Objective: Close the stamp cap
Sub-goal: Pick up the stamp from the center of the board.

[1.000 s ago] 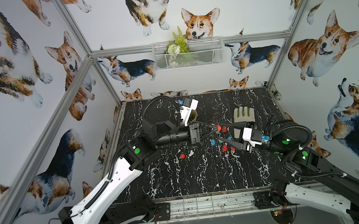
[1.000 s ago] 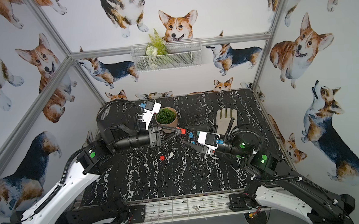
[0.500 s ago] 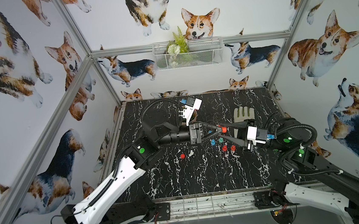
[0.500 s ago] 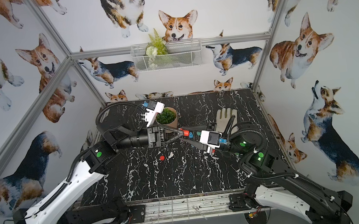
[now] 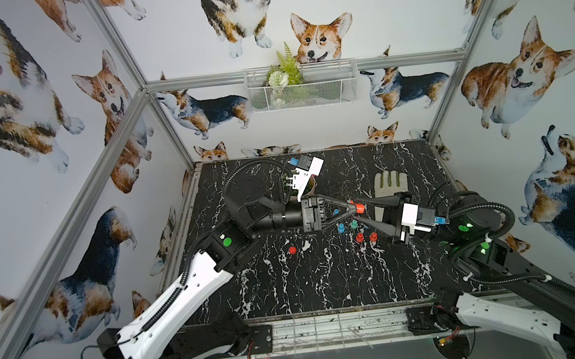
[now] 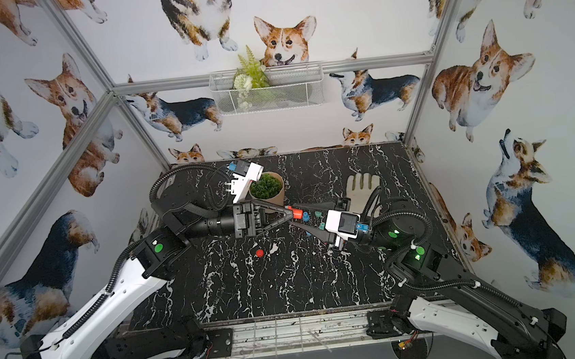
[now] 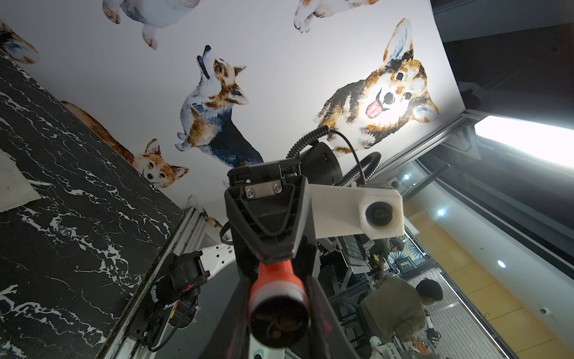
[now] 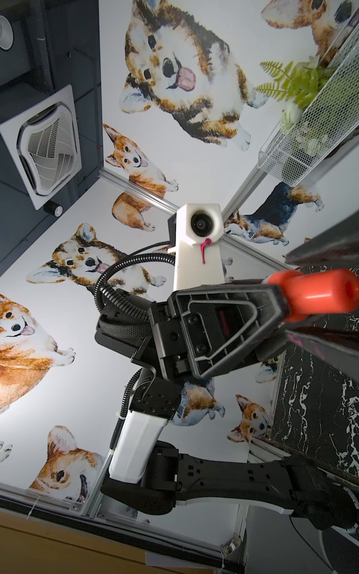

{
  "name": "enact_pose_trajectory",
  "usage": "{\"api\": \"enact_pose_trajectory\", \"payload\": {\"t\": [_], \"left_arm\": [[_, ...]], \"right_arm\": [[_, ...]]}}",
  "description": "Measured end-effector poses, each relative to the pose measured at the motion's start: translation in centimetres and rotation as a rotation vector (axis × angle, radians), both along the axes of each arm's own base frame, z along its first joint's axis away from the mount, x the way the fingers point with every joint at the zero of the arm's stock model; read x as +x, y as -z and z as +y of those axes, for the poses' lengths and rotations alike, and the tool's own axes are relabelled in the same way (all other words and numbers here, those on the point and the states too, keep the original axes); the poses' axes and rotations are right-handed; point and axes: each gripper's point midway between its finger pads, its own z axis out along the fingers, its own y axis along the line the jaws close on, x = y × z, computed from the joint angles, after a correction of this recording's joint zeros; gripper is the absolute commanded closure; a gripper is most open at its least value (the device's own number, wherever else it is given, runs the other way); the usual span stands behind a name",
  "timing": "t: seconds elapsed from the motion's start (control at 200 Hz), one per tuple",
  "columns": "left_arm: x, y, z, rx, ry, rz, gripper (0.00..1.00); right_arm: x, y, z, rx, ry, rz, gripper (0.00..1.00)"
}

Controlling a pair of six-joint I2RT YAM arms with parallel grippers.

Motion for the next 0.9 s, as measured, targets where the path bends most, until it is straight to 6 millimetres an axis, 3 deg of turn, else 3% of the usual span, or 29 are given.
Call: {"api": "enact_pose_trajectory", "payload": {"t": [0.386,0.902], "left_arm": [[-0.34,-0.68,0.19,-0.025,0.012,-0.015,0.94],[-0.35,-0.49,0.2,-0.025,0.012,-0.015,0.94]], "right_arm": [[0.02,0.13,0.13,-0.002,-0.003,0.006,0.73],[-0.33,-0.56,0.03,0.022,-0.023,0.005,0.73]]}}
